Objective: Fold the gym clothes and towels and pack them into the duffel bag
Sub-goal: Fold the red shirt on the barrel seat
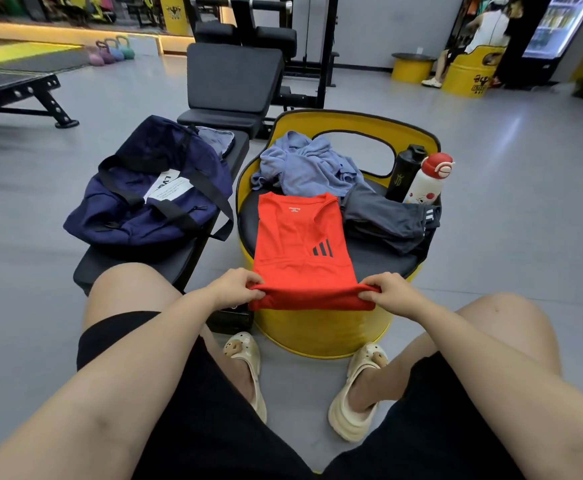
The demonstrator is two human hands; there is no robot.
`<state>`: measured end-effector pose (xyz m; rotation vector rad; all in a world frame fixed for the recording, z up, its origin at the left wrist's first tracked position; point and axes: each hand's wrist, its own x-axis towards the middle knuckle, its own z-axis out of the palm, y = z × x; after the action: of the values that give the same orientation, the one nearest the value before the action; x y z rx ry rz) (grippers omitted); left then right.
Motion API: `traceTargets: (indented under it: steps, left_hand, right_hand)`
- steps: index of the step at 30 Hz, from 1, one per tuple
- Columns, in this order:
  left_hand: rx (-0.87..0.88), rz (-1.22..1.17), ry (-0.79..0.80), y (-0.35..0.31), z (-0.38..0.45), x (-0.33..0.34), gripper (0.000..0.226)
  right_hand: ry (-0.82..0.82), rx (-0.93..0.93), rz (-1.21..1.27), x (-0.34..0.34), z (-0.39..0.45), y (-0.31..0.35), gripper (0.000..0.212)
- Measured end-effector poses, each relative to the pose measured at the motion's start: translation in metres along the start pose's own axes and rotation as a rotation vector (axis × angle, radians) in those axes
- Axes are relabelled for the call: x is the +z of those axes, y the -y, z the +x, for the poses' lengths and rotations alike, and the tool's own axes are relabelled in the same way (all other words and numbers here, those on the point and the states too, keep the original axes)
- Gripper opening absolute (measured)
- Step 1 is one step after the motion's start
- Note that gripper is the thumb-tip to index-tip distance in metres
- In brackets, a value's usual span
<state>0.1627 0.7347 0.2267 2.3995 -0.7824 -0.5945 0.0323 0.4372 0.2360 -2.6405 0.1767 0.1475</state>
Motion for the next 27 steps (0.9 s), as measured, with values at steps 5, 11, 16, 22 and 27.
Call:
traceTargets:
  steps: [5,11,16,22,27]
  left_hand:
    - [-0.003,0.001,0.169,-0.002,-0.006,0.002,0.002]
    - [-0.053,-0.014,-0.079,0.004,0.01,0.003,0.005]
    - [-0.149,-0.082,-0.176,0.013,0.029,0.011,0.014]
    - [-0.16,-0.249,-0.192,0.024,0.047,0.006,0.023]
    - [-0.104,-0.496,-0.246,0.019,0.062,-0.011,0.019]
  right_hand:
    - [0.065,-0.018,-0.084,-0.006,-0.007,0.001,0.011]
    - [-0.074,-0.013,0.016,-0.003,0.005,0.003,0.011]
    - [-0.121,0.067,0.14,0.009,0.029,0.004,0.015]
    - [-0.134,0.104,0.253,0.011,0.05,-0.006,0.009]
    - [-0.23,0.073,0.307,-0.007,0.068,-0.002,0.013]
